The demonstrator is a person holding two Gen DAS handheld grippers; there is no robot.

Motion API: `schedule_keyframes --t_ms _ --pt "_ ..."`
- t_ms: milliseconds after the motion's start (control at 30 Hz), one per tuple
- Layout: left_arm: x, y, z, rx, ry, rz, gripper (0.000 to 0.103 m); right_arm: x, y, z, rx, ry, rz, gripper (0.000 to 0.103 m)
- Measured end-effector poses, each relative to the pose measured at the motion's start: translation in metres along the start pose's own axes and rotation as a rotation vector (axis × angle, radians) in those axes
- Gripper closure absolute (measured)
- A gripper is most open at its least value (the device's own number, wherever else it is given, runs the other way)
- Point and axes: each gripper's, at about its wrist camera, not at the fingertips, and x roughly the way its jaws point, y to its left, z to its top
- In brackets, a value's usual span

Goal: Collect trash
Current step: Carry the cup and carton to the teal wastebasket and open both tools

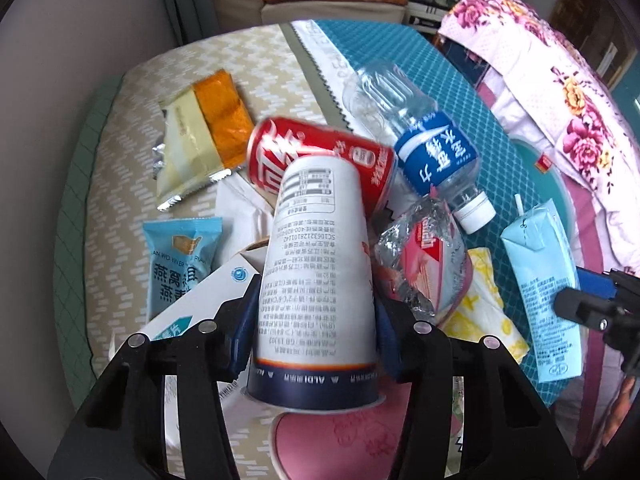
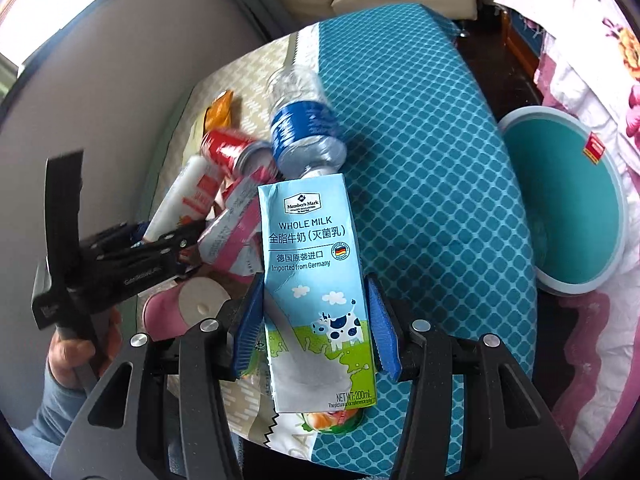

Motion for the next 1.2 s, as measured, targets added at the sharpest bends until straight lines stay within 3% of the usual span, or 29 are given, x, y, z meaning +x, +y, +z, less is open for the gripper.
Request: schedule_keyframes --t_ms 233,433,667,767,967,1200 --pt "-0.047 0.0 0.002 -0.02 -0.092 0.013 0.051 -0.014 -0.024 0.007 0.051 -0.043 0.025 0.056" --pt "-0.066 -0.048 0.022 0.071 -0.137 -0.059 0.051 -0.047 -0.061 0.021 0.123 -0.161 0.013 0.056" --pt "-0.029 -0.15 0.054 0.242 -0.085 -0.169 0.051 -0.096 -0.146 0.028 0.277 -0.301 -0.091 0.056" --pt "-0.012 -0.195 0.06 0.324 -0.07 -0.179 0.051 -0.11 -0.186 0.025 0.349 -0.33 -0.135 0.056" --pt "0.036 -0.262 0.072 0.419 -0.001 -0.196 0.051 -0.118 -0.236 0.014 0.421 -0.339 -0.161 0.056" --pt "0.073 -0.305 0.081 0.471 0.054 -0.202 0.051 -0.112 -0.265 0.009 0.468 -0.317 -0.171 0.056"
